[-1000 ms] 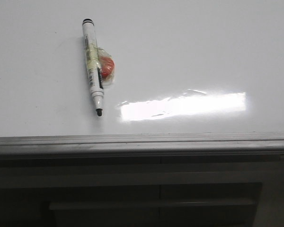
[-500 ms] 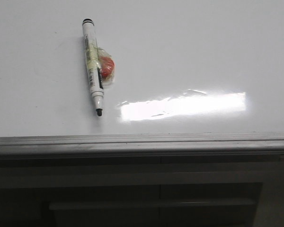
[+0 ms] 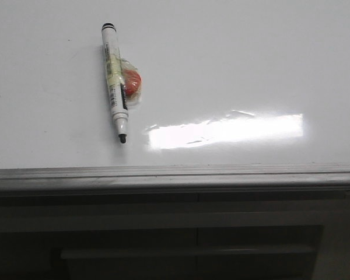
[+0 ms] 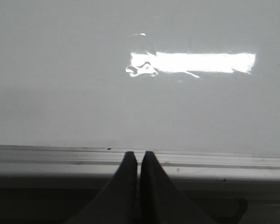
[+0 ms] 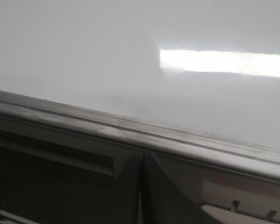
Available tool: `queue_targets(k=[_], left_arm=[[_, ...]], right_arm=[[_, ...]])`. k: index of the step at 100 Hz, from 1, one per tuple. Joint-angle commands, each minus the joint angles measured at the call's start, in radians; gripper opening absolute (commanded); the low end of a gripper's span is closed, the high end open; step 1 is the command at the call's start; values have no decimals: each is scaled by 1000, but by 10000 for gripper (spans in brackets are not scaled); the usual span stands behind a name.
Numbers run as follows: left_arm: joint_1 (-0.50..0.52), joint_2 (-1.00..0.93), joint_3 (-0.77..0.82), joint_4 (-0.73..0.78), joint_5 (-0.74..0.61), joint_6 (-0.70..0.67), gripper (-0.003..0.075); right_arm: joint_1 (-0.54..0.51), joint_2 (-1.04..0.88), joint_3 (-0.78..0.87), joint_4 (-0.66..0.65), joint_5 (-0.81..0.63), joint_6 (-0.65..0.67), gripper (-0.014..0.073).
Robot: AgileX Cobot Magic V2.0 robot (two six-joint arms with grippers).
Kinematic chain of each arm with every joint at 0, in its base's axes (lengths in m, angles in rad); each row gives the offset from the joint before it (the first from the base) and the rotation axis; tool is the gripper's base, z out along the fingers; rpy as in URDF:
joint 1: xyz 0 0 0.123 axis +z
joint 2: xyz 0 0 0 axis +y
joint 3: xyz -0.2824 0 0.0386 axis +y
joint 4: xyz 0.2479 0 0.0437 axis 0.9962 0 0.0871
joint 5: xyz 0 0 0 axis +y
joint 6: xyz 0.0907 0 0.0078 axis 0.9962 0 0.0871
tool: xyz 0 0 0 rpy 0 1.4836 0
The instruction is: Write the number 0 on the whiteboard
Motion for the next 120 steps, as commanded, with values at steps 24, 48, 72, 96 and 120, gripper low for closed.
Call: queue_targets(k=[24, 48, 72, 96, 120], left_arm=[[2, -28, 32, -41, -67, -2, -20], [2, -28, 32, -710, -313, -7, -20], [-6, -28, -7, -792, -291, 12, -19], [-16, 137, -307, -547, -4, 363, 120], [-16, 540, -599, -711, 267, 639, 437]], right_arm=[[3, -18, 10, 12, -234, -10, -47], [3, -18, 10, 172, -499, -10, -47], [3, -18, -51, 354, -437, -1, -46], [3, 82, -316, 327, -75, -20, 188], [3, 298, -400, 307, -86, -20, 424]])
